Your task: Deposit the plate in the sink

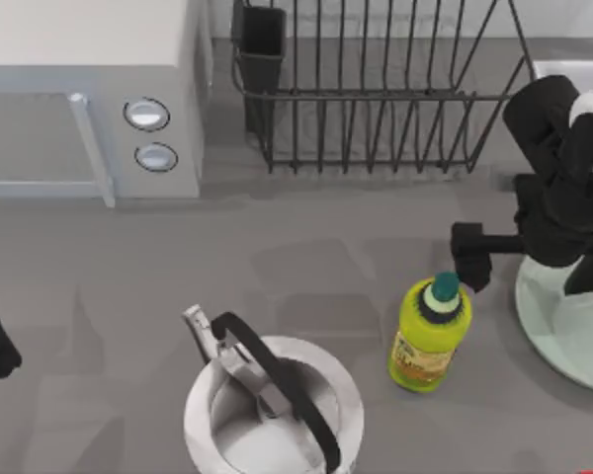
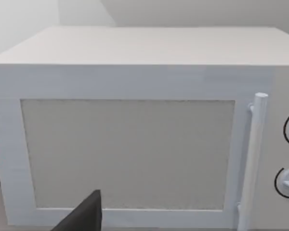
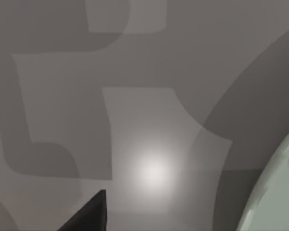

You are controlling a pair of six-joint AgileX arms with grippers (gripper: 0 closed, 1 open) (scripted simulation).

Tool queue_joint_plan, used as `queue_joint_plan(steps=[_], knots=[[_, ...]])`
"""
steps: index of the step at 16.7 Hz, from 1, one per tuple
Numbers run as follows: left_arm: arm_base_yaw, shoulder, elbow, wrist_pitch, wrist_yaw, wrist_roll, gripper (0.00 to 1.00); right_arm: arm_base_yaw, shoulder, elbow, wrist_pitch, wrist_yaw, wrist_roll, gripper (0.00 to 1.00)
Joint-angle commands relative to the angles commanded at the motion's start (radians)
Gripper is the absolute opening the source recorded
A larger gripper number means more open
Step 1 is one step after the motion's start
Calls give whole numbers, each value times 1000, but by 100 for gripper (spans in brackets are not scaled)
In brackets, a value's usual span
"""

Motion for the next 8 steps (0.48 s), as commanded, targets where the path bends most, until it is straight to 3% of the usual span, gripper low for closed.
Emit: queue_joint_plan(steps=[8], knots=[[0,0,0,0,0,0,100,0,0,0,0,0,0,25]])
